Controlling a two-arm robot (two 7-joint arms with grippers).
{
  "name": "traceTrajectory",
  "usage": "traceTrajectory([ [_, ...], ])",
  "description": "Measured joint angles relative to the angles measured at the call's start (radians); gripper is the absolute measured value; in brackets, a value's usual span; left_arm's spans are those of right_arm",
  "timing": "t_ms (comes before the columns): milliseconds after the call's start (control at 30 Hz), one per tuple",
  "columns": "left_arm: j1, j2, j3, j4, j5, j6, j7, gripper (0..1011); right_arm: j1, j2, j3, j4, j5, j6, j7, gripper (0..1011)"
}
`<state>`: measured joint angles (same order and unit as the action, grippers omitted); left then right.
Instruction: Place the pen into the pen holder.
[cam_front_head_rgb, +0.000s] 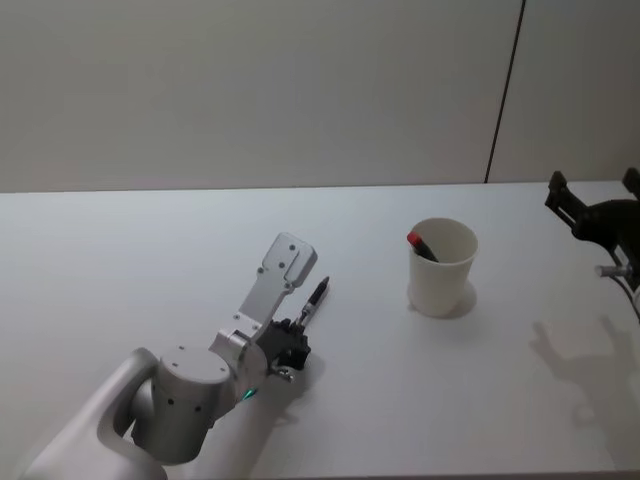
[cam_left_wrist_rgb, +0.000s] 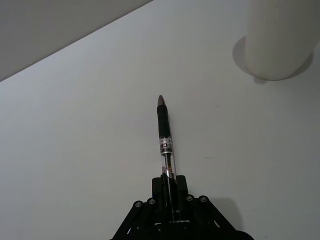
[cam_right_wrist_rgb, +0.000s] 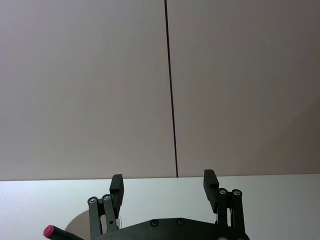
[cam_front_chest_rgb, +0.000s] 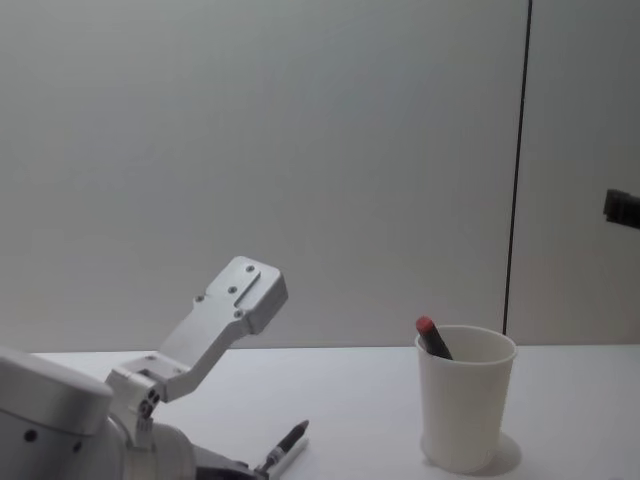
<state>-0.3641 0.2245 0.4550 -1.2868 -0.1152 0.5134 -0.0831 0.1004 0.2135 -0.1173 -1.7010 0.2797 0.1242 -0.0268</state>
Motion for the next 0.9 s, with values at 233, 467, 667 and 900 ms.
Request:
traceTrajectory([
  [233, 0.014, 0.008, -0.003, -0.041, 0.018, -0.013, 0.039, 169, 0.0, 0.0, 0.0, 0.0, 0.0, 0.0, 0.0, 1001],
  [467, 0.034, 0.023, -0.012, -0.102, 0.039, -0.033, 0.089, 169, 0.0, 0.0, 0.0, 0.0, 0.0, 0.0, 0.0, 1001],
  [667, 0.055, 0.041, -0.024, -0.17, 0.059, -0.066, 0.133, 169, 0.0, 0.0, 0.0, 0.0, 0.0, 0.0, 0.0, 1002],
  [900, 0.074, 0.059, -0.036, -0.222, 0.072, -0.131, 0.158, 169, 0.0, 0.0, 0.0, 0.0, 0.0, 0.0, 0.0, 1001],
])
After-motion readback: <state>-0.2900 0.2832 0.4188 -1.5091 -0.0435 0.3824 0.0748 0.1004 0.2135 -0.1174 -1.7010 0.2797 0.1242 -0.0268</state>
